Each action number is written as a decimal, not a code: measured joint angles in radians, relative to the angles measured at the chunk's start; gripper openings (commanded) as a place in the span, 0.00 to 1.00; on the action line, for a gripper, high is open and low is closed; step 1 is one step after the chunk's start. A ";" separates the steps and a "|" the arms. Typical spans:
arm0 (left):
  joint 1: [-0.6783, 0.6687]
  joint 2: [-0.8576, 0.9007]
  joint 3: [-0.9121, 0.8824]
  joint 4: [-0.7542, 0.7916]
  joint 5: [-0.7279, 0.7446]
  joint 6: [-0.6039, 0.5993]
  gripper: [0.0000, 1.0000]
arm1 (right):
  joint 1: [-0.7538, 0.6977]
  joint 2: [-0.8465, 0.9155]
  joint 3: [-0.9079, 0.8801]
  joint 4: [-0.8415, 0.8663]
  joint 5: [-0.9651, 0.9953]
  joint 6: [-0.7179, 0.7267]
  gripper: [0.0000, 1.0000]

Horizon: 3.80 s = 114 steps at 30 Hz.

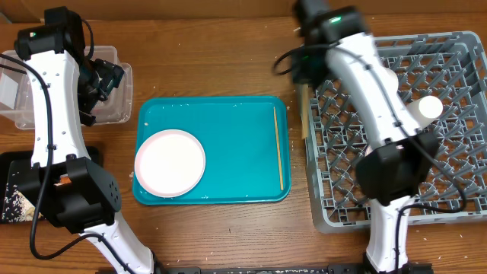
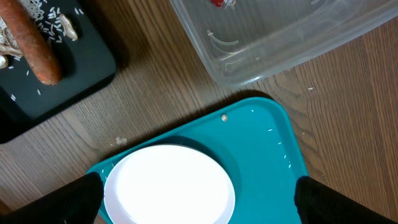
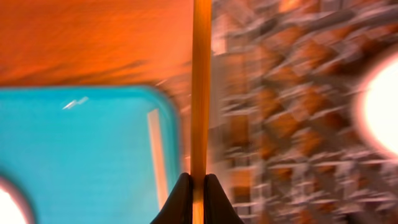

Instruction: Sort waste into correct bins and load items into the dishwasher

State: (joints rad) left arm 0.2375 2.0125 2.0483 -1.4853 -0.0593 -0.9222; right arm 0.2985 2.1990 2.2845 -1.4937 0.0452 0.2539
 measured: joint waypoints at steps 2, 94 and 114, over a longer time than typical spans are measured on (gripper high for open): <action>0.000 0.000 0.000 0.000 0.000 0.000 1.00 | -0.064 -0.001 0.003 -0.002 0.000 -0.051 0.04; 0.000 0.000 0.000 0.000 0.000 0.000 1.00 | 0.261 -0.031 -0.674 0.480 -0.112 0.179 0.85; 0.000 0.000 0.000 0.000 0.000 0.000 0.99 | 0.280 -0.040 -0.695 0.430 -0.136 0.217 0.04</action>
State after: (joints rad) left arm 0.2375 2.0125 2.0483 -1.4853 -0.0593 -0.9222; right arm 0.5785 2.1590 1.5898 -1.0634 -0.0906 0.4706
